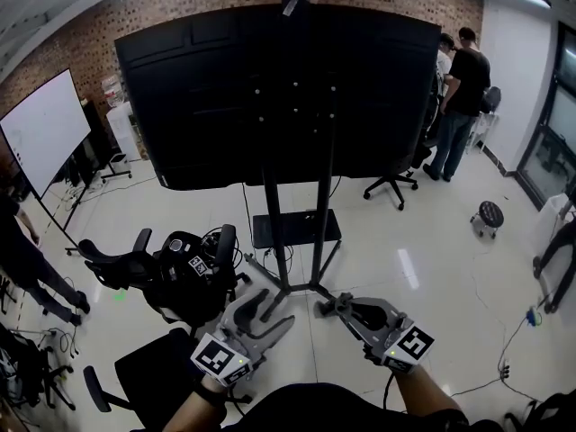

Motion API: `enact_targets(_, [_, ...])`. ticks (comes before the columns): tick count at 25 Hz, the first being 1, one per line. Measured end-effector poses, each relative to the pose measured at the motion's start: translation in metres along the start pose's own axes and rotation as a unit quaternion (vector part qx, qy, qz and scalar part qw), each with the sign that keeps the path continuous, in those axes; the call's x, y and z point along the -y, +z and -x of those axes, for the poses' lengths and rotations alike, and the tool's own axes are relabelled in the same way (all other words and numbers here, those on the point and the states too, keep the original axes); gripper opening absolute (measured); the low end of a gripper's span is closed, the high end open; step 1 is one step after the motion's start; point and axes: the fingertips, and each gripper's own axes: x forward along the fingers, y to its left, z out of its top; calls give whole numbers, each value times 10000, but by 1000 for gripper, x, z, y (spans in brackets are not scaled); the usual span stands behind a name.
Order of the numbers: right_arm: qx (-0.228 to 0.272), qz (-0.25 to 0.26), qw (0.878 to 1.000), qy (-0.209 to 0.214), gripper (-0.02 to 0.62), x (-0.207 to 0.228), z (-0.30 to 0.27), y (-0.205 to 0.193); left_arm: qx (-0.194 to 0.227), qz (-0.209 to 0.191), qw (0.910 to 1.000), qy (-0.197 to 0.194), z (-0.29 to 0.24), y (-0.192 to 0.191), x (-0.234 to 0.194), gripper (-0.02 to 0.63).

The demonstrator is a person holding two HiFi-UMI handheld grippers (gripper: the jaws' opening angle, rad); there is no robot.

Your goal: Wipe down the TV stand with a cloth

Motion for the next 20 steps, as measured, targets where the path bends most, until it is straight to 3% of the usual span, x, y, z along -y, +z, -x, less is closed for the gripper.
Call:
enact_targets(13, [28, 124, 9995, 292, 35, -11, 24, 10, 65, -301, 9994, 178, -3, 7, 27, 325])
enact_targets(20, [106, 172, 9990, 396, 36, -6, 31, 15, 82, -254, 9993, 273, -11, 5, 35, 325])
